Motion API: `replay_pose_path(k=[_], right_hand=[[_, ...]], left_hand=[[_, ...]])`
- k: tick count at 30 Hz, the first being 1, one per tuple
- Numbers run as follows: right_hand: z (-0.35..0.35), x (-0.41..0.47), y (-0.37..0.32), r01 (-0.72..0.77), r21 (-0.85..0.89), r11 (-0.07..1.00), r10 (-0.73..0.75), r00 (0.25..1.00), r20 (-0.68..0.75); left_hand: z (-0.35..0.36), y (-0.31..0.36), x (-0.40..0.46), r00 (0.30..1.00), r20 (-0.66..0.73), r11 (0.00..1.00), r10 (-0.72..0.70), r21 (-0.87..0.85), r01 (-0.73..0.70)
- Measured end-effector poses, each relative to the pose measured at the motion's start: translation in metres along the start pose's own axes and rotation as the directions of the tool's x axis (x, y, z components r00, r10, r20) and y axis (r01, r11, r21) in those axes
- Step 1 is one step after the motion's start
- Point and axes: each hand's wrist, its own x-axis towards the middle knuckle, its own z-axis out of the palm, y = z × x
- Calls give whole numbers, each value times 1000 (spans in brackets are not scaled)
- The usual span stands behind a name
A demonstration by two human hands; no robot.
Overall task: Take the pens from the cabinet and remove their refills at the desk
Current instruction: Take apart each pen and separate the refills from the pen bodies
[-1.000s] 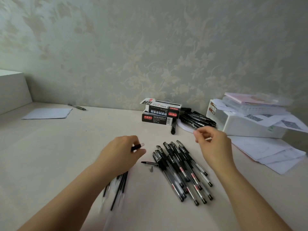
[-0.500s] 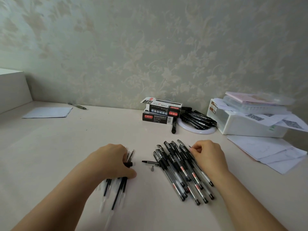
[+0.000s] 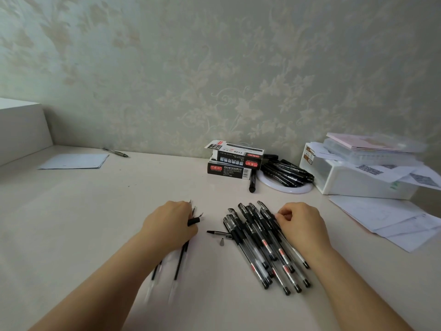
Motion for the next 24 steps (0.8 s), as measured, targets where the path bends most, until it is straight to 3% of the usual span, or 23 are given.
replay_pose_path(k=[7,10,12,15,17,19,24], right_hand=[[-1,0,-3,3,3,1000,-3,1000,-16],[-10,-3,-17,106,152,983,-86,987,-134],[-17,-8,-35,133,450,883,-76,987,-143],[-20,-22,-63,-47,798,601,-121,981,149],[-15,-30,-72,-151,851,503,-190,941,279],[-12,-33,-76,-211,879,428,-207,923,323],[-10,-28,-70,-228,906,357,-53,963,263]], left_hand=[[-3,3,-2,998,-69,1000,2,-15,-3],[-13,9,-4,978,-208,987,16,-152,-49],[-20,18,-7,961,-273,897,40,-414,-155],[-23,36,-14,946,-283,685,156,-659,-310],[-19,43,-18,927,-284,659,243,-654,-373],[-14,45,-18,918,-283,664,278,-634,-397],[-9,39,-15,940,-165,667,299,-668,-330]])
